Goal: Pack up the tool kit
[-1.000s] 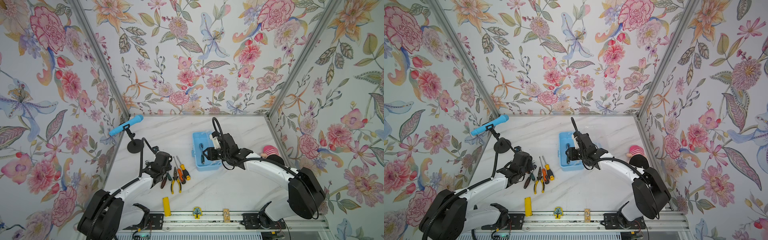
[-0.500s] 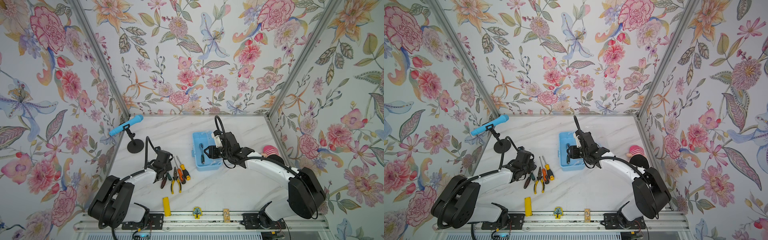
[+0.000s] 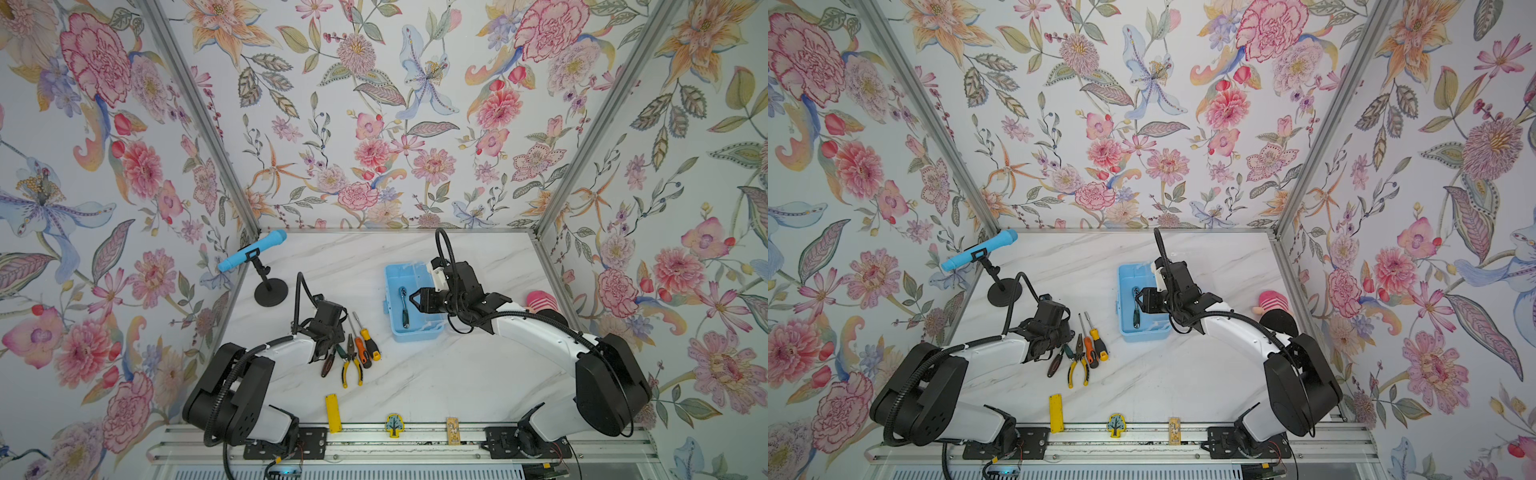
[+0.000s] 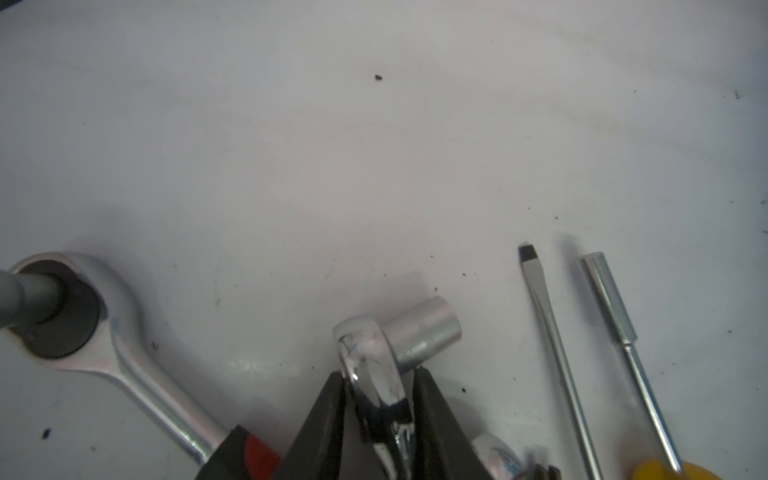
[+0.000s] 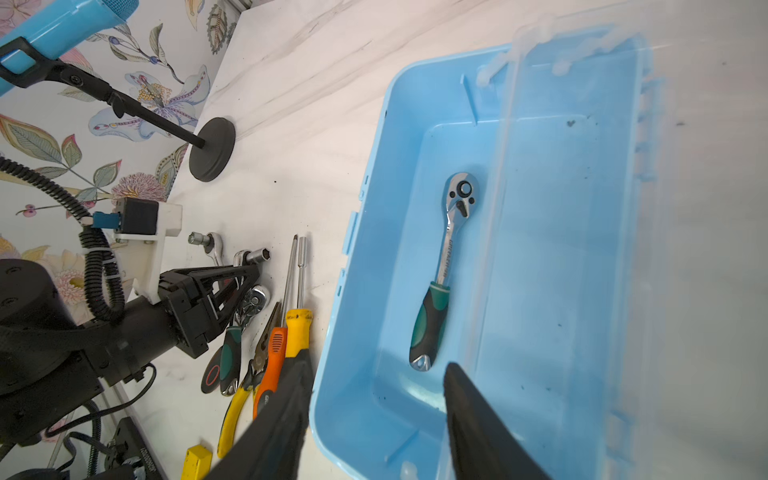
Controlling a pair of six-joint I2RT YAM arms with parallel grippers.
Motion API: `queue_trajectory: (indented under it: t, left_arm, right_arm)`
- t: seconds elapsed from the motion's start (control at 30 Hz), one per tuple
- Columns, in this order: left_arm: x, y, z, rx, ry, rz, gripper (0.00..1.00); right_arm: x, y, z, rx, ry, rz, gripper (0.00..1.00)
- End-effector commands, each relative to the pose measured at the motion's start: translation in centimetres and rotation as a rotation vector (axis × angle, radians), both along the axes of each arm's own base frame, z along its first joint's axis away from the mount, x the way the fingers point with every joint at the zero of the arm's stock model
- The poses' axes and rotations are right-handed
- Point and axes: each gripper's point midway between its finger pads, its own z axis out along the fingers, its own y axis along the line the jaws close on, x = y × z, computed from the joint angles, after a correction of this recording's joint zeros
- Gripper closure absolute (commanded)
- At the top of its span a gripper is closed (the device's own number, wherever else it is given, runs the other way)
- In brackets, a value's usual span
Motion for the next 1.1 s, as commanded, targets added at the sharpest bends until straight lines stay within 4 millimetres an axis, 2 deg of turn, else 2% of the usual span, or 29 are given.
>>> queue_trajectory:
  t: [0.0, 0.07, 0.13, 0.3, 0.33, 0.43, 0.5, 0.57, 0.63, 0.7, 0.8, 0.87, 0.93, 1.0, 1.03, 1.07]
  left_arm:
    - [0.4, 0.4, -0.1, 0.04, 0.022, -0.01, 0.69]
    - [0.6, 0.4, -0.3, 0.04, 0.026, -0.015, 0.72]
    - [0.9, 0.1, -0.4, 0.029, 0.028, -0.027, 0.81]
    - [1.7, -0.4, -0.4, 0.02, 0.022, -0.038, 0.92]
    - [1.8, -0.5, -0.3, 0.019, 0.019, -0.041, 1.0]
    - [2.4, -0.5, 0.4, 0.017, -0.004, -0.035, 1.0]
    - [3.1, -1.0, 1.8, -0.006, -0.034, -0.045, 1.0]
    - [3.9, -1.8, 4.1, -0.04, -0.082, -0.06, 1.0]
    - [4.9, -2.8, 7.5, -0.104, -0.159, -0.071, 1.0]
    - [5.7, -4.8, 11.2, -0.192, -0.241, -0.094, 1.0]
    - [6.5, -9.0, 16.5, -0.27, -0.349, -0.145, 1.0]
    - [7.0, -12.1, 18.9, -0.344, -0.401, -0.179, 1.0]
    - [7.6, -15.2, 20.2, -0.416, -0.435, -0.205, 1.0]
    - [8.5, -18.1, 20.5, -0.477, -0.439, -0.235, 1.0]
    - [8.9, -19.4, 20.5, -0.503, -0.438, -0.247, 1.0]
    - [9.4, -20.6, 19.5, -0.512, -0.421, -0.253, 1.0]
  right_arm:
    - [-0.2, 0.1, -0.9, 0.004, 0.021, 0.002, 0.47]
    - [-0.1, 0.0, -1.2, 0.003, 0.027, -0.001, 0.47]
    - [-0.1, -0.1, -1.3, 0.007, 0.03, -0.003, 0.47]
    - [0.0, -0.4, -1.4, 0.011, 0.031, -0.013, 0.47]
    - [0.0, -0.4, -1.5, 0.011, 0.033, -0.015, 0.47]
    - [0.1, -0.4, -1.2, 0.02, 0.031, -0.016, 0.47]
    - [0.1, -0.4, -0.8, 0.03, 0.028, -0.014, 0.47]
    - [0.2, -0.3, -0.1, 0.043, 0.015, -0.013, 0.47]
    - [0.2, -0.6, 1.0, 0.06, -0.004, -0.017, 0.47]
    - [0.2, -0.9, 2.1, 0.074, -0.024, -0.024, 0.47]
    - [0.2, -1.8, 3.3, 0.087, -0.048, -0.049, 0.47]
    - [0.4, -2.6, 3.8, 0.095, -0.056, -0.073, 0.47]
    - [0.4, -3.3, 4.2, 0.102, -0.065, -0.097, 0.47]
    - [0.4, -3.8, 4.4, 0.105, -0.072, -0.109, 0.47]
    - [0.3, -4.0, 4.4, 0.105, -0.07, -0.112, 0.47]
    - [0.2, -4.1, 4.3, 0.104, -0.068, -0.113, 0.47]
